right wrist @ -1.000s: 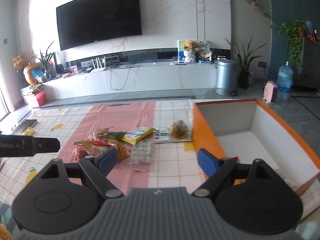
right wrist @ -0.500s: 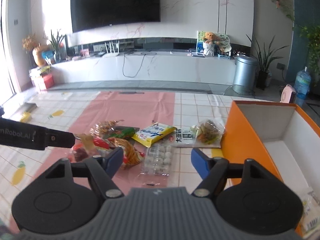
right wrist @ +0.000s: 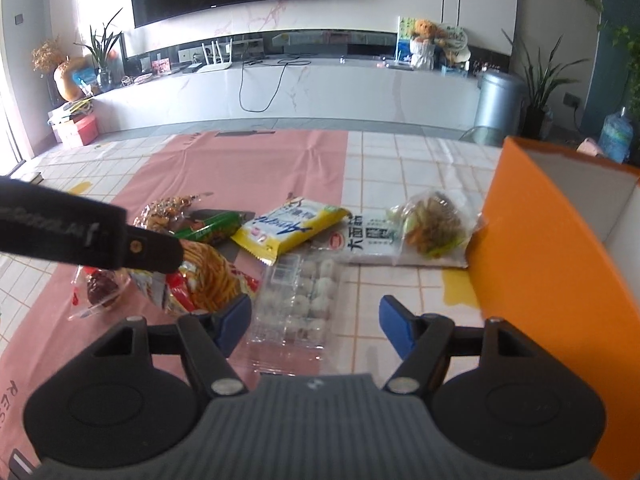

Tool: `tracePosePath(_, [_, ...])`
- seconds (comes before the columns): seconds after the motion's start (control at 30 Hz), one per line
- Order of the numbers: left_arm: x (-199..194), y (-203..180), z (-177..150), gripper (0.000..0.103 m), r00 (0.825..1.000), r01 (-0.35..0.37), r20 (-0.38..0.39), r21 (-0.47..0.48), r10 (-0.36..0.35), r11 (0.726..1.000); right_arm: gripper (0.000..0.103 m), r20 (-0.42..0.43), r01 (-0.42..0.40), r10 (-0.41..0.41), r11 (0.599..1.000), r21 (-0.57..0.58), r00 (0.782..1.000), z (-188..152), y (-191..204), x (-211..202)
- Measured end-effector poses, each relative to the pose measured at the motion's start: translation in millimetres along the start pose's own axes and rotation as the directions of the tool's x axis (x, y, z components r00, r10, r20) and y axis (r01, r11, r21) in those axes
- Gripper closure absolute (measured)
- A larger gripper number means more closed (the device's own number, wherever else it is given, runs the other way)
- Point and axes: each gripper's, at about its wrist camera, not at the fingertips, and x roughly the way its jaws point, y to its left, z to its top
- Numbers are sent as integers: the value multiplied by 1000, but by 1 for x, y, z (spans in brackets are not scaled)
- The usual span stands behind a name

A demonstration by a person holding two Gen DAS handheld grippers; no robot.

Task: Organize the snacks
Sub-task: 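Grasp the red-and-yellow fries-snack bag with the left tool while the right tool grasps the clear egg-tart tray, then carry the fries-snack bag with the left tool while the right tool carries the egg-tart tray to the box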

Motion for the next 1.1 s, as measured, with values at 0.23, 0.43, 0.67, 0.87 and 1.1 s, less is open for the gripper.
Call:
tracePosePath(0.23, [20, 6, -1, 21, 998, 23, -53, -55, -26, 998, 34, -22, -32, 32, 999, 7, 999, 0, 4, 23])
tracePosePath(0.43, [32, 12, -3, 27, 997, 20, -73, -94, -26, 995, 34, -44, -35, 36, 999, 12, 998, -4, 8, 37])
tracePosePath(0.67, [32, 13, -6, 34, 996, 35, -72, -115, -43, 993, 43, -58, -16, 15, 1000, -22, 998, -6, 12, 42])
tracePosePath(0.87, [30, 10, -8, 42, 997, 28, -74, -110, -37, 994, 47, -72, -4, -1, 998, -62, 997, -5, 17, 42])
tracePosePath(1.1, [15, 4, -12, 49, 996, 42, -78, -104, -50, 994, 51, -95, -9, 1, 996, -88, 995, -3, 16, 30])
